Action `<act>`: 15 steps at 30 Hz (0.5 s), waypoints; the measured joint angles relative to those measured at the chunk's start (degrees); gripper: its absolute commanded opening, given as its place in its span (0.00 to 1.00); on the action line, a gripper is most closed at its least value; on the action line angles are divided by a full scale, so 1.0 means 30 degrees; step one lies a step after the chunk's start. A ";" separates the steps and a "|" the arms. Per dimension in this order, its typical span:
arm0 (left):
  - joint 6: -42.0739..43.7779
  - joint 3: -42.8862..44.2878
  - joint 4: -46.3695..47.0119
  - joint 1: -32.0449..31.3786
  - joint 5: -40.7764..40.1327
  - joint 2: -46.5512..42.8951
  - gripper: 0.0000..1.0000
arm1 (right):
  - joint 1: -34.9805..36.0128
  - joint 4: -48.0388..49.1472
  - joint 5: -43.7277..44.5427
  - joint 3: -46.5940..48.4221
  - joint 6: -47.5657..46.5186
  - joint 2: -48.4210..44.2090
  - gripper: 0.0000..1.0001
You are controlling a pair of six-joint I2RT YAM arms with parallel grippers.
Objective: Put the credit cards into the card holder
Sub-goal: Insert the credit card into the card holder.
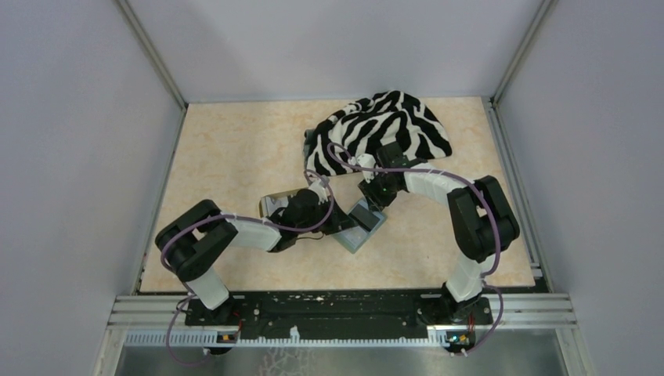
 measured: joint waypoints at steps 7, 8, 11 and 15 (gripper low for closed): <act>0.0087 0.1122 -0.1260 0.0000 -0.0211 0.1348 0.14 | 0.0000 -0.0750 -0.0058 0.0299 0.0270 0.0175 0.29; 0.0138 0.1326 -0.1399 -0.0007 -0.0240 0.1443 0.14 | 0.0000 -0.0838 -0.0073 0.0372 0.0284 0.0211 0.29; 0.0357 0.1749 -0.1712 -0.0044 -0.0350 0.1588 0.16 | 0.0000 -0.1086 -0.0146 0.0539 0.0299 0.0299 0.28; 0.0430 0.1851 -0.2186 -0.0124 -0.0481 0.1617 0.17 | 0.0000 -0.1472 -0.0233 0.0729 0.0401 0.0474 0.27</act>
